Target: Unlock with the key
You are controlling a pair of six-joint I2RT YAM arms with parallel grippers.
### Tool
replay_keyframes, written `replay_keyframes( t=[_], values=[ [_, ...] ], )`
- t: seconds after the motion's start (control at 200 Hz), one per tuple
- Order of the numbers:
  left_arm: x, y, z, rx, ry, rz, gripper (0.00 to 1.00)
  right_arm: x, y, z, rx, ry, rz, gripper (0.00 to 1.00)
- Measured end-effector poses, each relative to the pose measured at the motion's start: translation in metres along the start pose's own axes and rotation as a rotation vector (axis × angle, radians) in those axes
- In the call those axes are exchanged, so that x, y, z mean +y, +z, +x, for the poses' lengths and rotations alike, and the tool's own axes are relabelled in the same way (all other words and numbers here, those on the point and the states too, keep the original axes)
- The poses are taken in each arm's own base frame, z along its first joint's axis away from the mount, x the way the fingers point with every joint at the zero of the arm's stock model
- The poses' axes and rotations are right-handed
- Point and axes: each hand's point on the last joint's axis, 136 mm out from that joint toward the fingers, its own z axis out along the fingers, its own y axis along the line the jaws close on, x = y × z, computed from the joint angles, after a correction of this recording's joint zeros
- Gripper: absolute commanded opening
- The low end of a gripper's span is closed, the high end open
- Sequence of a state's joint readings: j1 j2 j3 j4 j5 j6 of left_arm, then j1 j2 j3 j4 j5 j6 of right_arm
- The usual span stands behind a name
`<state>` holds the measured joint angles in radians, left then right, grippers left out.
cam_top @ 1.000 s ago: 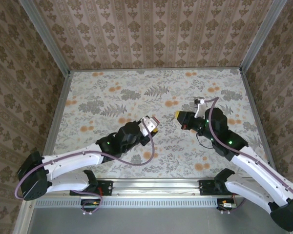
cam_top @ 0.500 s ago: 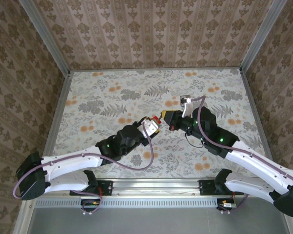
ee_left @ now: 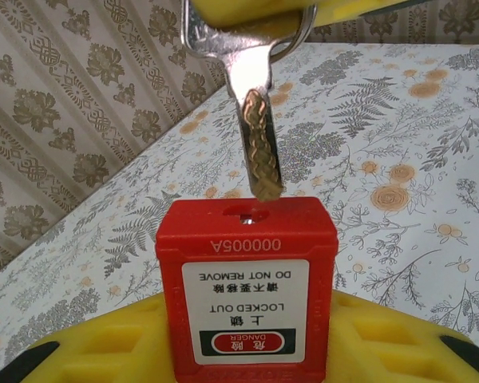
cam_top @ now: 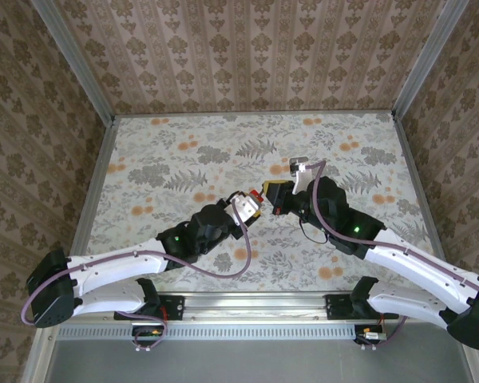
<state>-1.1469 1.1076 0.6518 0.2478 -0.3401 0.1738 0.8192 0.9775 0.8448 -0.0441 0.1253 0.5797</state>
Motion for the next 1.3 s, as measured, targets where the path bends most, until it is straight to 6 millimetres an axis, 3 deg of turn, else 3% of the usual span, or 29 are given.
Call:
replay_keyframes(
  t=[1.3],
  values=[
    [0.0,0.0,0.003,0.011,-0.019,-0.008,0.39,-0.001,0.009,0.002,-0.008,-0.015,0.033,0.02]
  ],
)
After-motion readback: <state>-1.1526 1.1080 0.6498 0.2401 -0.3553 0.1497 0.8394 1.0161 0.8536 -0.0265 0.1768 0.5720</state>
